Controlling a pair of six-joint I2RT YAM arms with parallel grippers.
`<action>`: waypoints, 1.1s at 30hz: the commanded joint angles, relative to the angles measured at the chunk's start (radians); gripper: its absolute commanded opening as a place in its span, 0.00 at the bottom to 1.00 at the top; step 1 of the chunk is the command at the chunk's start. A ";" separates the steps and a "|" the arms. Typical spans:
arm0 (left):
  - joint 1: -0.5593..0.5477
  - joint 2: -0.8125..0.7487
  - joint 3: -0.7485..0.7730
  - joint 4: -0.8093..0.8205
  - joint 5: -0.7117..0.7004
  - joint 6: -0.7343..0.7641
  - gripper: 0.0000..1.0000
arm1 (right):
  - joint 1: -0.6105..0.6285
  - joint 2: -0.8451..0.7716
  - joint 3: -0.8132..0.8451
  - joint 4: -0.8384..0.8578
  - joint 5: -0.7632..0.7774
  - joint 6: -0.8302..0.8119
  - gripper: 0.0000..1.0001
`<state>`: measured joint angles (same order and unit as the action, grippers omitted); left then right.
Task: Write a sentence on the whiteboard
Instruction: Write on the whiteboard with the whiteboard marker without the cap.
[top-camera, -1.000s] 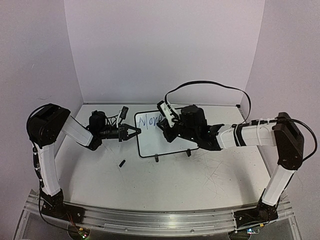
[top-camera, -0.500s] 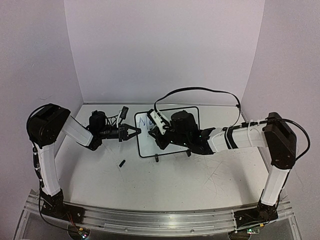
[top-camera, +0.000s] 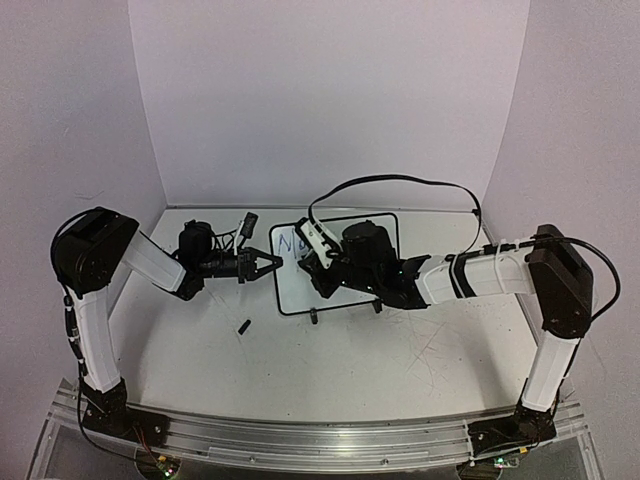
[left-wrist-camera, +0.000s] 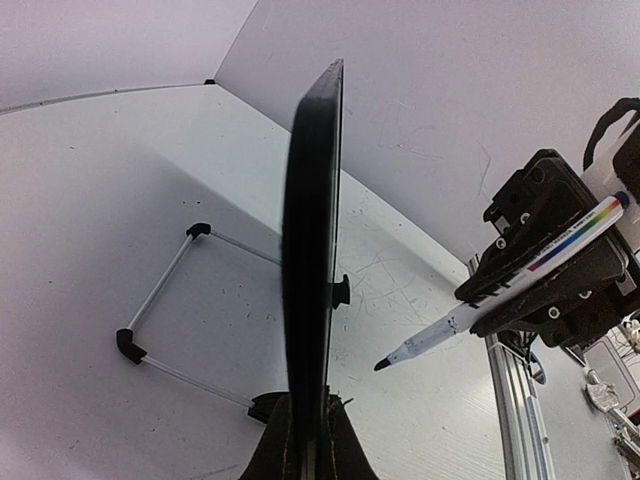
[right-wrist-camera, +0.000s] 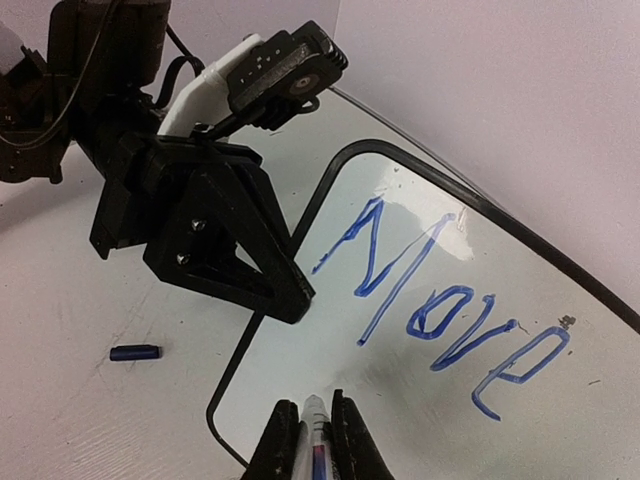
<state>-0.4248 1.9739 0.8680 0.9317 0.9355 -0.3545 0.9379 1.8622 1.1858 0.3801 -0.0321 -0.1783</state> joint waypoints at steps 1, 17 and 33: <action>0.000 -0.031 -0.003 -0.062 -0.112 0.058 0.00 | 0.005 -0.015 0.018 0.034 0.053 0.010 0.00; -0.002 -0.043 -0.006 -0.080 -0.138 0.067 0.00 | 0.013 -0.009 0.021 0.034 0.043 0.001 0.00; -0.005 -0.044 -0.001 -0.099 -0.152 0.080 0.00 | 0.013 -0.014 0.018 0.049 0.050 0.009 0.00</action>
<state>-0.4339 1.9498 0.8680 0.8866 0.9035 -0.3355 0.9443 1.8622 1.1858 0.3838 0.0279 -0.1772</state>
